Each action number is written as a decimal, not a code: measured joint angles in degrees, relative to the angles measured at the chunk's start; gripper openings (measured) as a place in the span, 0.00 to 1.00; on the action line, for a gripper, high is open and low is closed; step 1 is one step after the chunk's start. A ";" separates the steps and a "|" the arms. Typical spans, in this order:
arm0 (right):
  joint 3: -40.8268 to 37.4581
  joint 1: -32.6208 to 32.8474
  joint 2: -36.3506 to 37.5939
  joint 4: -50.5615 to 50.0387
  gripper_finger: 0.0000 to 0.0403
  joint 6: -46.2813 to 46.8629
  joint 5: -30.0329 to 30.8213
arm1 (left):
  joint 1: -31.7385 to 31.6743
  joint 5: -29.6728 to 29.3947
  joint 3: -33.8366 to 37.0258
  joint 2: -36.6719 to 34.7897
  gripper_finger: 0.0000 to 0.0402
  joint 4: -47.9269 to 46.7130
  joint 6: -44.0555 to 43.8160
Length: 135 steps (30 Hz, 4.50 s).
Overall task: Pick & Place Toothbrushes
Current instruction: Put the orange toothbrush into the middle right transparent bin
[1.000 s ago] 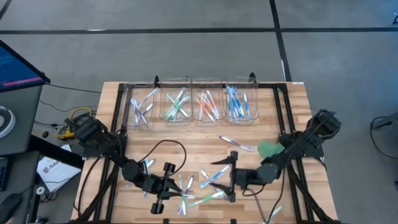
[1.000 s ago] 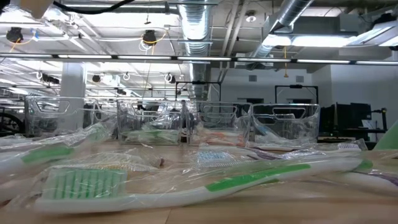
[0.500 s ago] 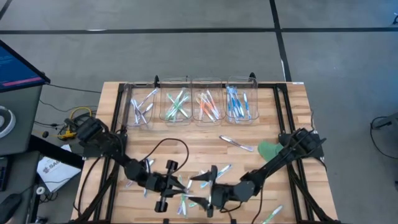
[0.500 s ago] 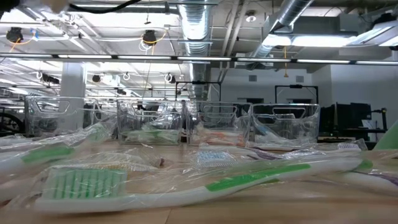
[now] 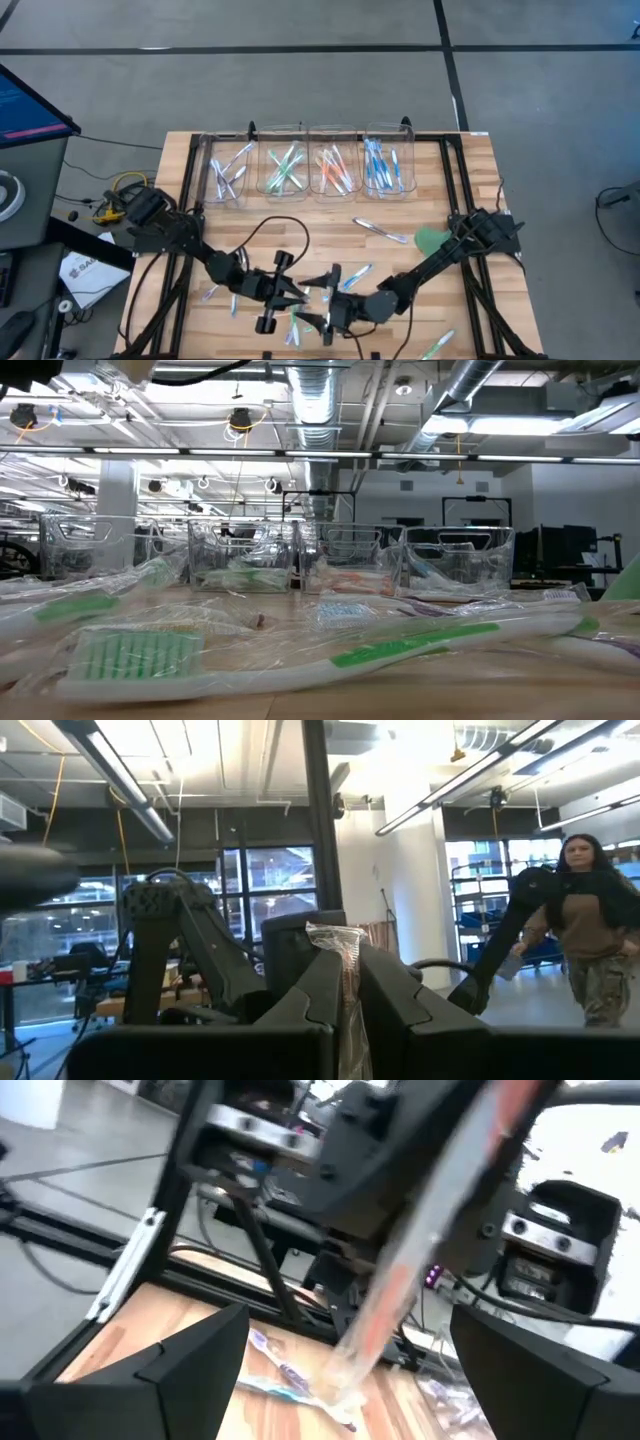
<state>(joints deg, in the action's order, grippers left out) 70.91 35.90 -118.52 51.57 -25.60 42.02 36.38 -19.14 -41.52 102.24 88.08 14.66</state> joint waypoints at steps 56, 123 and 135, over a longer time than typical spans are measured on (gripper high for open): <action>2.12 5.32 8.47 -35.03 0.03 4.36 27.36 | -0.75 3.04 0.24 -0.11 0.51 -3.11 -5.08; 2.42 5.05 20.58 -80.65 0.02 50.49 15.44 | 2.73 -2.40 5.85 -3.27 0.57 -7.63 5.78; 7.40 7.73 20.55 -84.76 0.02 48.10 20.06 | 3.52 -9.75 -3.80 -10.91 0.50 -36.34 4.40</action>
<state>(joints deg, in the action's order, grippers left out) 78.31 43.63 -97.97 -33.19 22.50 62.08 39.89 -28.89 -45.32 91.33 51.74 19.06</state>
